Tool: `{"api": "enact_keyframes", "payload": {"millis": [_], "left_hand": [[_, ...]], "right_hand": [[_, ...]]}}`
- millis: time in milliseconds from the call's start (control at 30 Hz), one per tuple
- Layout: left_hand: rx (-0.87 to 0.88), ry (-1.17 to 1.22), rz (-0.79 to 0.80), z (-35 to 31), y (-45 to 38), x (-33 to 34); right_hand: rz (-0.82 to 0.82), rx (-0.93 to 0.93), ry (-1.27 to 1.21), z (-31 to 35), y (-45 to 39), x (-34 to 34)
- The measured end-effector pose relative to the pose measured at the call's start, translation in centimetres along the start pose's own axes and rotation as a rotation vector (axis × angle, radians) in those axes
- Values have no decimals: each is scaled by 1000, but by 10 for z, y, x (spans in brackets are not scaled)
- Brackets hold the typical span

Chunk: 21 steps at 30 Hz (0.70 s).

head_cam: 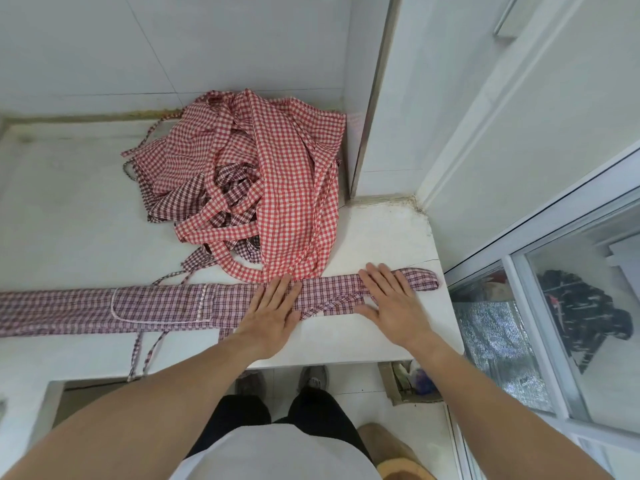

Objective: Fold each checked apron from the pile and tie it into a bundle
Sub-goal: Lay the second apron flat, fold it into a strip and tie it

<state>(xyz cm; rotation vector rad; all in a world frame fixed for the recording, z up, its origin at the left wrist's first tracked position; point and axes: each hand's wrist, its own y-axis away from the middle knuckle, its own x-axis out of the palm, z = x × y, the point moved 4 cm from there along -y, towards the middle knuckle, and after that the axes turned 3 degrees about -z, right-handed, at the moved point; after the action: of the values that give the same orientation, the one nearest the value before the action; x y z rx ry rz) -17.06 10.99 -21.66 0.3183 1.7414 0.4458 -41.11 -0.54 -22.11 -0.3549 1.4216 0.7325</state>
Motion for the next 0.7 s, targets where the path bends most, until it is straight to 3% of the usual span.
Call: {"api": "enact_keyframes", "payload": {"millis": [300, 467, 600, 700], "left_hand": [[-14, -14, 33, -3, 0, -2], [-86, -22, -155, -32, -3, -32], [223, 105, -380, -70, -9, -48], [328, 72, -222, -91, -15, -42]], "right_hand": [[-194, 34, -4, -48, 9, -38], [-38, 272, -233, -47, -3, -47], [-4, 379, -308, -53, -6, -53], [23, 463, -452, -63, -4, -57]]}}
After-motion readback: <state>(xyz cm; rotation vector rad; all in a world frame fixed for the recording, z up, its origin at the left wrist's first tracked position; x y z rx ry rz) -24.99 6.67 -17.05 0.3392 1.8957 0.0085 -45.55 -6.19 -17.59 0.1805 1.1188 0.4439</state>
